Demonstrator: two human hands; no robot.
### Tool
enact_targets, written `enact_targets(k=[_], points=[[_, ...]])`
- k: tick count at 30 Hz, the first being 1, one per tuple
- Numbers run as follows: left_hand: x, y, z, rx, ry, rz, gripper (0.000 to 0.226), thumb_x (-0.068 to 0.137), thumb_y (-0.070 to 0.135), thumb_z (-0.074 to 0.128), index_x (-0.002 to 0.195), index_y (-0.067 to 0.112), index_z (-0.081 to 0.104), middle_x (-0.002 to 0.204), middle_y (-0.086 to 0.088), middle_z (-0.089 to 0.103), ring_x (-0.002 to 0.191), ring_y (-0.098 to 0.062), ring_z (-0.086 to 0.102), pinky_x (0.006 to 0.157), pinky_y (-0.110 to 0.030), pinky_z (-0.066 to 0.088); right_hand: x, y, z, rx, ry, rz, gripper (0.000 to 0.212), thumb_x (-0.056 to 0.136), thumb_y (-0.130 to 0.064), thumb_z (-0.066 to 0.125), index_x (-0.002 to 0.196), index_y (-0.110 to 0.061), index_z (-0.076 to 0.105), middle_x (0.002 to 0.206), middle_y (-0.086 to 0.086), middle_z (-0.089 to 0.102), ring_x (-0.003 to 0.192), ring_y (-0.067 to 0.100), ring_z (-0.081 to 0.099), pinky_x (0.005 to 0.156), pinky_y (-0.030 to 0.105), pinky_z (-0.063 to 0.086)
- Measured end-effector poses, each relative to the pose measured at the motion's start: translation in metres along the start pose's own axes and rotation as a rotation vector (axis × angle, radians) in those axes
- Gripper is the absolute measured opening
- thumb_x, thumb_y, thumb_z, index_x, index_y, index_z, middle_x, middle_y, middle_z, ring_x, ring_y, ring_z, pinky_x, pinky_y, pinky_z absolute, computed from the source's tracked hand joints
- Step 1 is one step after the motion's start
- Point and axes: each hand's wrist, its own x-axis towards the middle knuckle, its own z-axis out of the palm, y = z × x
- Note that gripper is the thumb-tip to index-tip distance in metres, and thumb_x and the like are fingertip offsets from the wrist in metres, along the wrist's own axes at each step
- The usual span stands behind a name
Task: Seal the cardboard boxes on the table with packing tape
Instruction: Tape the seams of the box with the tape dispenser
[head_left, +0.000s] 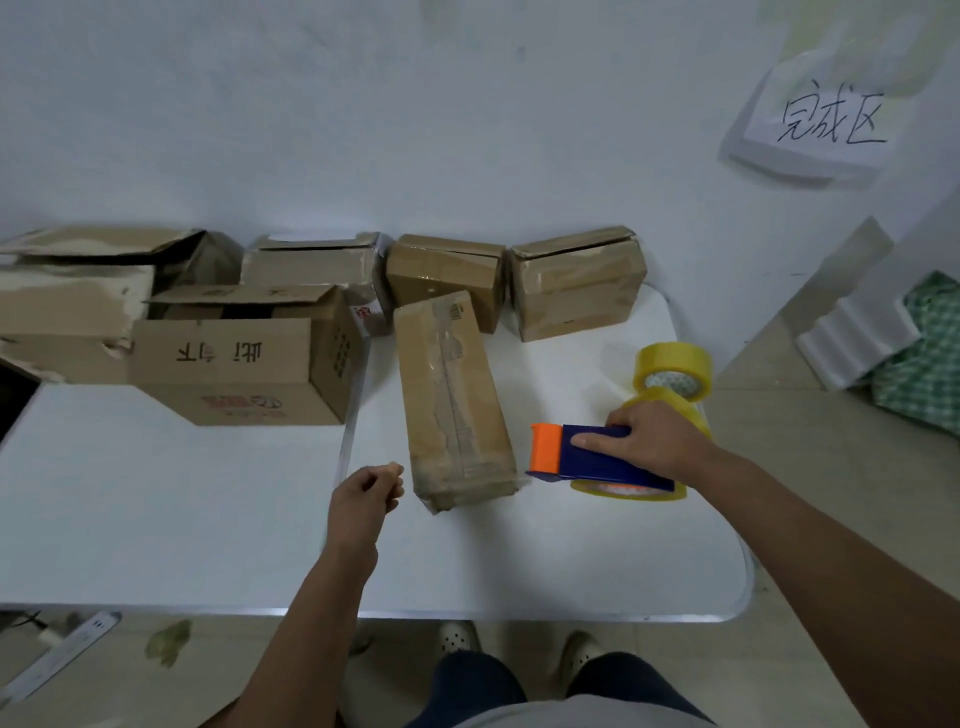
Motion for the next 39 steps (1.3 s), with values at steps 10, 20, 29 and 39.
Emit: enact_targets(k=[10,20,29,39], points=[[-0.01,-0.015,0.018,0.13,0.141,-0.041,0.031,0.089,0.042,0.07,0.101,0.014,0.065,0.095,0.0,0.067,0.092,-0.018,0.062,0.078,-0.03,0.047,0.023,0.001,0.011,-0.099,-0.049,-0.053,0.055,0.08,-0.074,0.055,0.083,-0.021,0.068,0.075,-0.004,0.068,0.07,0.01,0.064,0.068,0.028,0.051],[-0.009,-0.019,0.033,0.156,0.165,-0.073,0.042,0.085,0.041,0.076,0.111,0.016,0.054,0.101,-0.001,0.058,0.096,-0.018,0.057,0.075,-0.027,0.041,0.037,0.003,0.018,-0.146,-0.053,-0.068,0.055,0.081,-0.073,0.054,0.084,-0.019,0.067,0.077,-0.001,0.068,0.071,0.013,0.064,0.067,0.03,0.051],[0.016,-0.004,0.013,0.246,0.133,-0.048,0.04,0.084,0.036,0.078,0.11,0.014,0.057,0.1,-0.001,0.058,0.095,-0.017,0.056,0.069,-0.023,0.04,0.028,-0.012,0.041,-0.166,-0.076,-0.029,0.058,0.086,-0.071,0.048,0.081,-0.016,0.063,0.076,0.003,0.065,0.066,0.013,0.061,0.058,0.025,0.046],[0.051,0.006,-0.01,0.352,-0.064,-0.047,0.041,0.083,0.042,0.077,0.11,0.017,0.06,0.107,0.001,0.06,0.107,-0.019,0.056,0.086,-0.03,0.042,0.021,-0.014,0.076,-0.113,-0.053,0.093,0.057,0.084,-0.076,0.043,0.067,-0.023,0.051,0.065,-0.003,0.056,0.062,0.012,0.058,0.057,0.025,0.044]])
